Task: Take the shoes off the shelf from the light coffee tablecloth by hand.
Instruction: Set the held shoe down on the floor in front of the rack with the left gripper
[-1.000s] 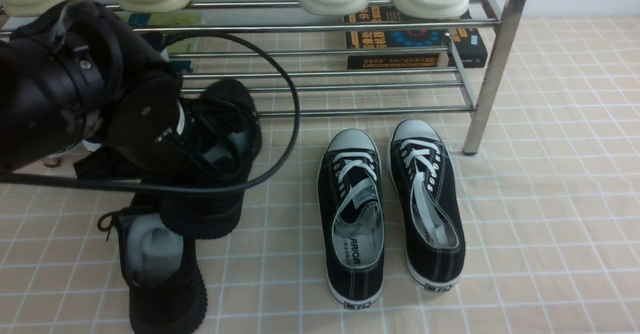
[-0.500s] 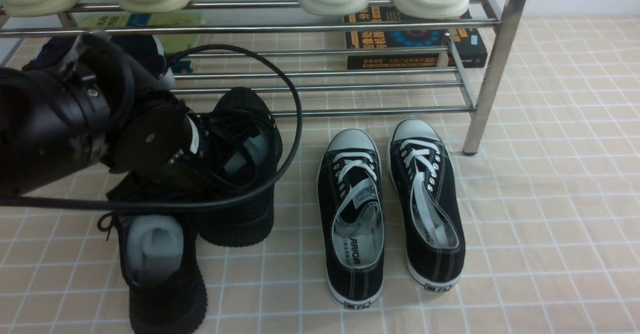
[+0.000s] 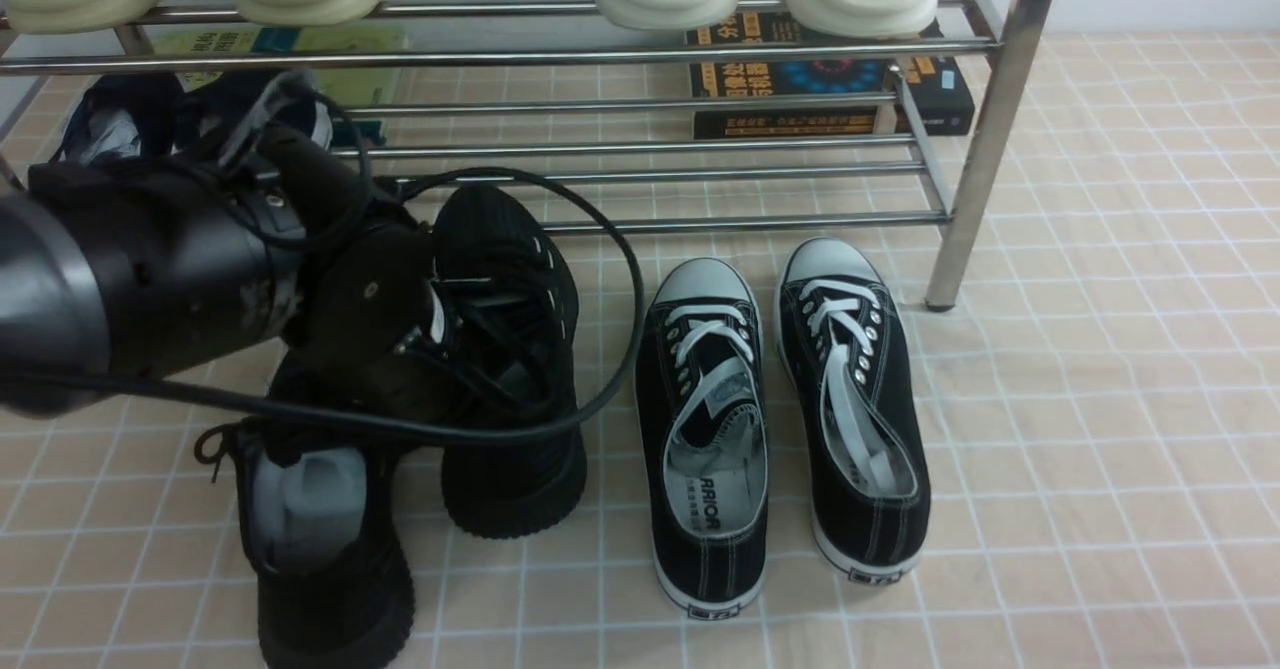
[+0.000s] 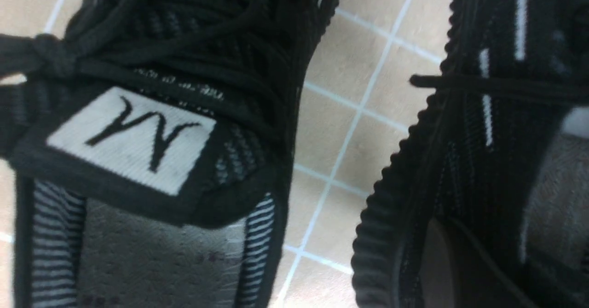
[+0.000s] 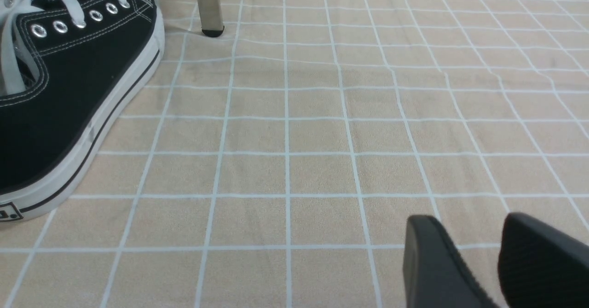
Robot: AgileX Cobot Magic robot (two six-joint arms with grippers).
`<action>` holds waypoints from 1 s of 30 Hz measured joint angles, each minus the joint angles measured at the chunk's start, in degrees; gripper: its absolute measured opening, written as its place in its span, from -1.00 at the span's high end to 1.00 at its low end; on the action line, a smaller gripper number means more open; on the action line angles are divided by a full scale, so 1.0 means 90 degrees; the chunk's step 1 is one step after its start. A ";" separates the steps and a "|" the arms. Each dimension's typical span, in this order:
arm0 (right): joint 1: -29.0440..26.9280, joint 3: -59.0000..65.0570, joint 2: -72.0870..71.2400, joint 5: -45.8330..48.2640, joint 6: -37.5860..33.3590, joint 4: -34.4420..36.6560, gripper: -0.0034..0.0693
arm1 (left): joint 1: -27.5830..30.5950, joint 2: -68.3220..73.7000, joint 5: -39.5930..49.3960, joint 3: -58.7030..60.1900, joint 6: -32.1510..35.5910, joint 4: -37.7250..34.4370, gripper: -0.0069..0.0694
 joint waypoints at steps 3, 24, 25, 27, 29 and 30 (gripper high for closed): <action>0.0000 0.0000 0.0000 0.0000 0.0000 0.0000 0.25 | 0.0000 0.0012 0.0200 0.0000 0.0125 -0.0031 0.66; 0.0000 0.0000 0.0000 0.0000 0.0000 0.0001 0.25 | -0.0005 -0.1334 0.0574 -0.0465 0.0997 0.0073 0.13; 0.0000 0.0000 0.0000 0.0000 0.0000 0.0001 0.25 | -0.0007 -0.1238 0.0574 -0.0465 0.0980 0.0160 0.13; 0.0000 0.0000 0.0000 0.0000 0.0000 0.0007 0.25 | -0.0007 -0.1098 0.0567 -0.0465 0.0973 0.0258 0.13; 0.0000 0.0000 0.0000 0.0000 0.0000 0.0007 0.25 | -0.0007 -0.0745 0.0530 -0.0465 0.0927 0.0422 0.13; 0.0000 0.0000 0.0000 0.0000 0.0000 0.0007 0.25 | -0.0007 -0.0589 0.0517 -0.0465 0.0921 0.0471 0.13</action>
